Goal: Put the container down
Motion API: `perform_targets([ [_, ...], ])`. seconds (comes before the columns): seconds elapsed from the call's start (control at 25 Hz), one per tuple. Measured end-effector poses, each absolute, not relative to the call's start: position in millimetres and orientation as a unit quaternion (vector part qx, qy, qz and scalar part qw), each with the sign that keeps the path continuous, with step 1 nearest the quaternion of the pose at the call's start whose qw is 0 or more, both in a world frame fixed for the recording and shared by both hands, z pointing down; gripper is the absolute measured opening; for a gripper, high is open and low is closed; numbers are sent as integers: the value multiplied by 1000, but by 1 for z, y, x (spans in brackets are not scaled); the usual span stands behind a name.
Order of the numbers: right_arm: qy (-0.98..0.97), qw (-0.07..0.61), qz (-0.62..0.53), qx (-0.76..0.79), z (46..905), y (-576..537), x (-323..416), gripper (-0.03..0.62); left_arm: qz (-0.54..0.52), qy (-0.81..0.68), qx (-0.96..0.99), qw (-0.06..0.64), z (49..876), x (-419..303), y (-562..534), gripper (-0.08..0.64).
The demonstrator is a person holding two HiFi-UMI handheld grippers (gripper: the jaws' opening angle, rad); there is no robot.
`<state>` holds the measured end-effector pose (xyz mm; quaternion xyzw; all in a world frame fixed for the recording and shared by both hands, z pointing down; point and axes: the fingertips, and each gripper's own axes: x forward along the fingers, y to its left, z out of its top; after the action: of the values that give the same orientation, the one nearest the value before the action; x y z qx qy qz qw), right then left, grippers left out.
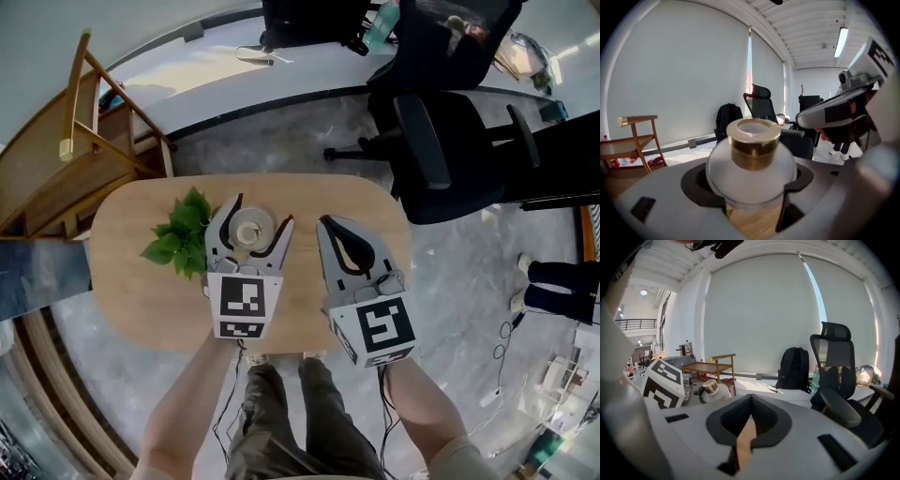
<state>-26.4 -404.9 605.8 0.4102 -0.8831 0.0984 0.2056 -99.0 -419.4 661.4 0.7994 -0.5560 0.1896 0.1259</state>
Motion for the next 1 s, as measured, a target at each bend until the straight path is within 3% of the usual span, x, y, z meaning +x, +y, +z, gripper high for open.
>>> perform_targets([
  [0.36, -884, 230, 112, 392, 712, -406, -39, -3, 226, -568, 770, 184, 787, -111, -434, 334],
  [1.0, -859, 245, 168, 416, 827, -413, -24, -3, 236, -576, 762, 176, 891, -108, -444, 334],
])
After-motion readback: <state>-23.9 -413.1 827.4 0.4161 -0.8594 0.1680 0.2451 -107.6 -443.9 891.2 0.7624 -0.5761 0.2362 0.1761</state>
